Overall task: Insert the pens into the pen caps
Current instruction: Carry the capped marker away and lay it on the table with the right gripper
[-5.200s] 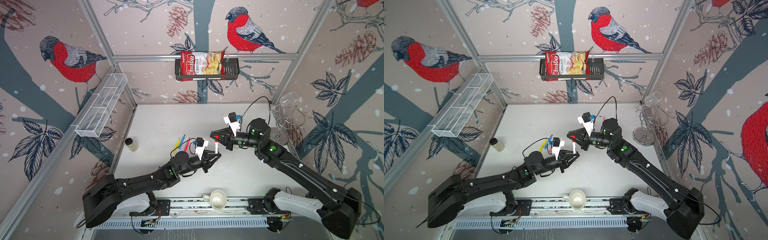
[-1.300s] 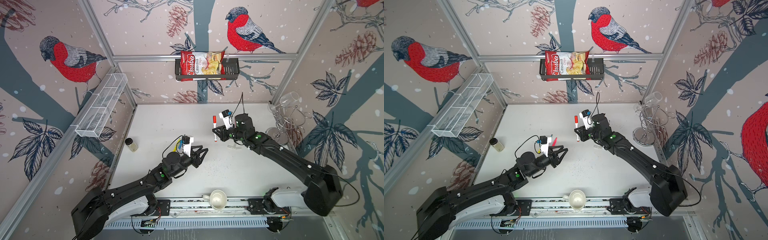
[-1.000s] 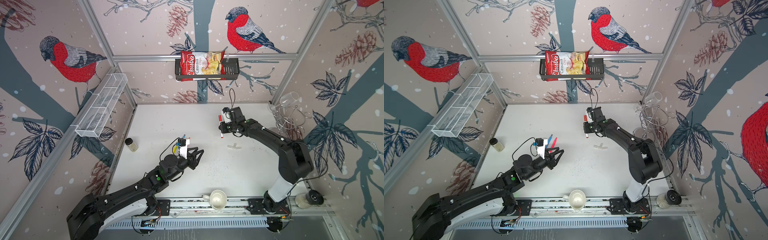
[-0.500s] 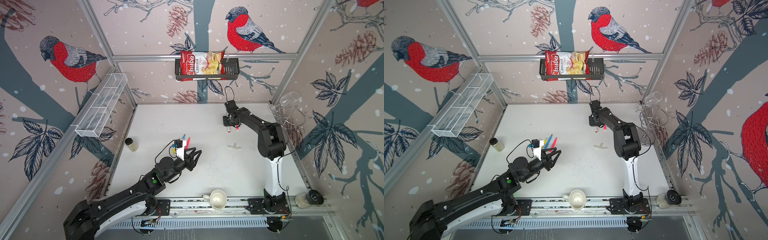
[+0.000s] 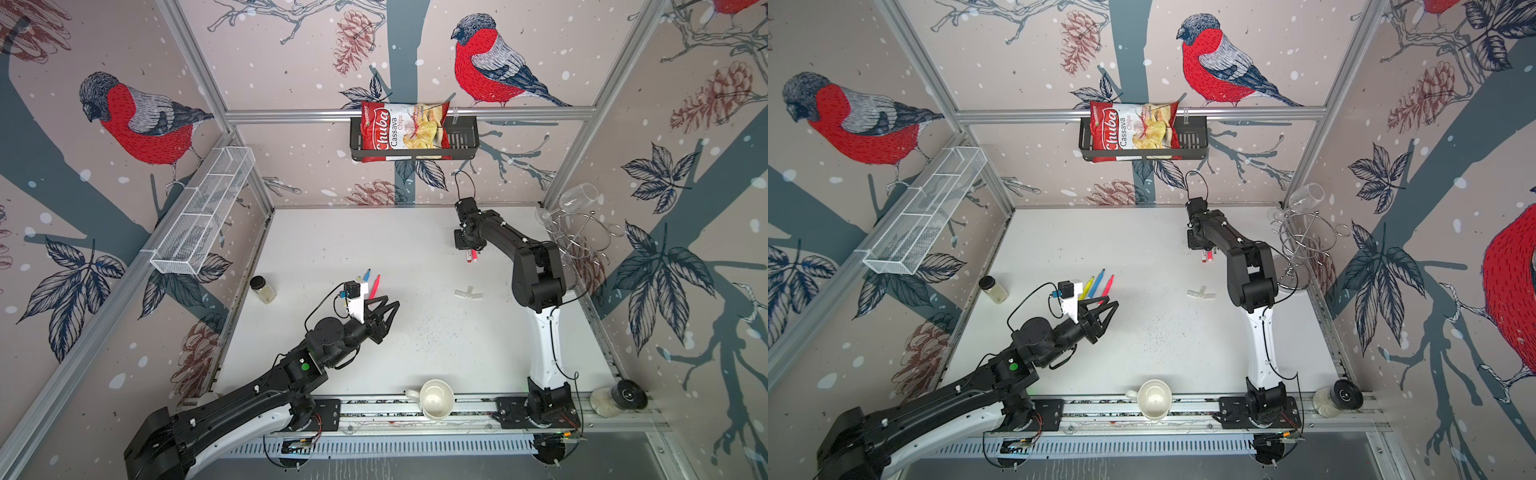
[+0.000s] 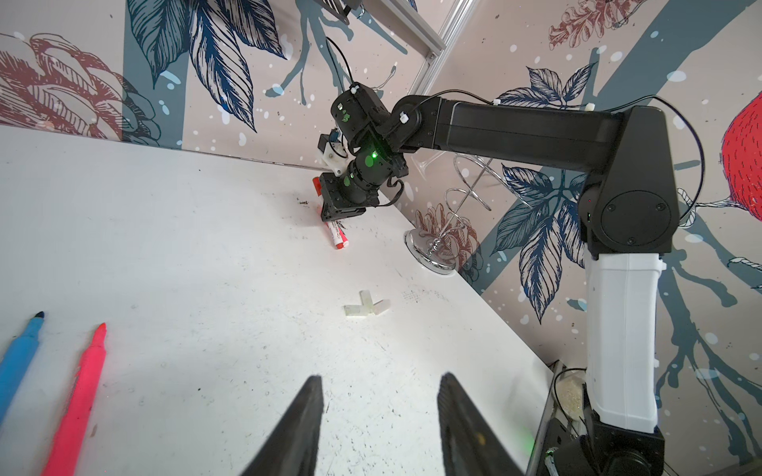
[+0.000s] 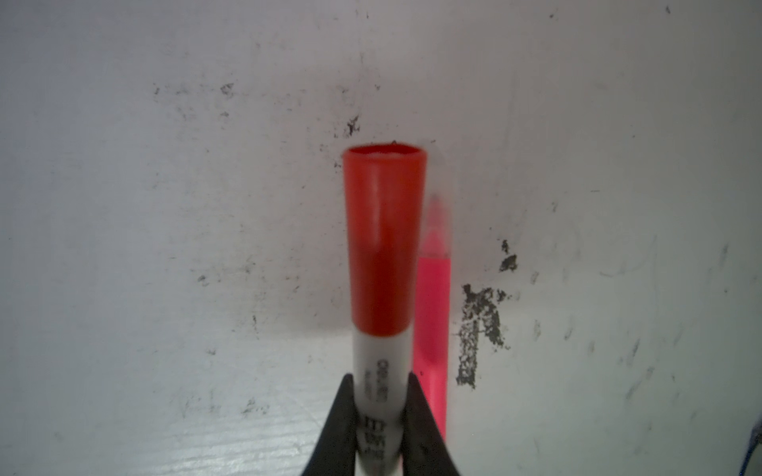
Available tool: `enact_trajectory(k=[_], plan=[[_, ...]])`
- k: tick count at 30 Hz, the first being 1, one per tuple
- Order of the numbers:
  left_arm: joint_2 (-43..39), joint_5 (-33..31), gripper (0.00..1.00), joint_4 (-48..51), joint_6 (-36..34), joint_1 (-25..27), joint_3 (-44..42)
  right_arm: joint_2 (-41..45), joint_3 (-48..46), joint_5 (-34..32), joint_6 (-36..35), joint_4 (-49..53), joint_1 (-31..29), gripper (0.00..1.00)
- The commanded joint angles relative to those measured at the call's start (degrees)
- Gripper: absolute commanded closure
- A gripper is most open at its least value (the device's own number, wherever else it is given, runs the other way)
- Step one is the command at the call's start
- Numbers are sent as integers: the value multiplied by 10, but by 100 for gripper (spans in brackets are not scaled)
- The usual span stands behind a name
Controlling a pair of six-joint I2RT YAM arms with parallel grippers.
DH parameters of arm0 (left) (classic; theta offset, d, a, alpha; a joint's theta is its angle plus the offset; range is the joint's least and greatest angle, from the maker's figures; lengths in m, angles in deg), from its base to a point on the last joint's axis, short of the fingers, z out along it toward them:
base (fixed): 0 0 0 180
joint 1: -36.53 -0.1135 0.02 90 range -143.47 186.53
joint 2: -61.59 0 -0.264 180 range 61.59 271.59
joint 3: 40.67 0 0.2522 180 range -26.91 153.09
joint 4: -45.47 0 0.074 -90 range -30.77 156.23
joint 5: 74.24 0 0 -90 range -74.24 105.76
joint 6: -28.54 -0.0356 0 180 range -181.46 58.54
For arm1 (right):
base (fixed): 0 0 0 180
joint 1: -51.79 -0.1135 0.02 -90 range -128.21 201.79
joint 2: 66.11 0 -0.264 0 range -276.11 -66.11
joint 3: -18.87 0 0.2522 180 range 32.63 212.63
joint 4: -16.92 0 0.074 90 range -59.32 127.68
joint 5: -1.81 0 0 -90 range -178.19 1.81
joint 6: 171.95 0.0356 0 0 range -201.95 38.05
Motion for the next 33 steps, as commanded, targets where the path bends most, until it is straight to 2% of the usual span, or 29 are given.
enact_trajectory(k=[1, 4, 10, 20, 30, 33], plan=[[-1, 0, 54, 1, -1, 1, 4, -5, 6, -12, -8, 15, 1, 91], [0, 0, 53, 1, 0, 1, 5, -6, 8, -16, -8, 15, 2, 89], [0, 0, 53, 5, -1, 1, 7, -3, 17, -27, -7, 22, 2, 77], [-11, -3, 53, 15, -3, 1, 10, 18, 8, -25, -5, 21, 0, 73], [-8, -16, 53, 40, -9, 0, 25, 107, -68, -11, 2, -17, -14, 72], [3, -16, 53, 51, -13, 0, 36, 161, -125, 29, 1, -55, -22, 71]])
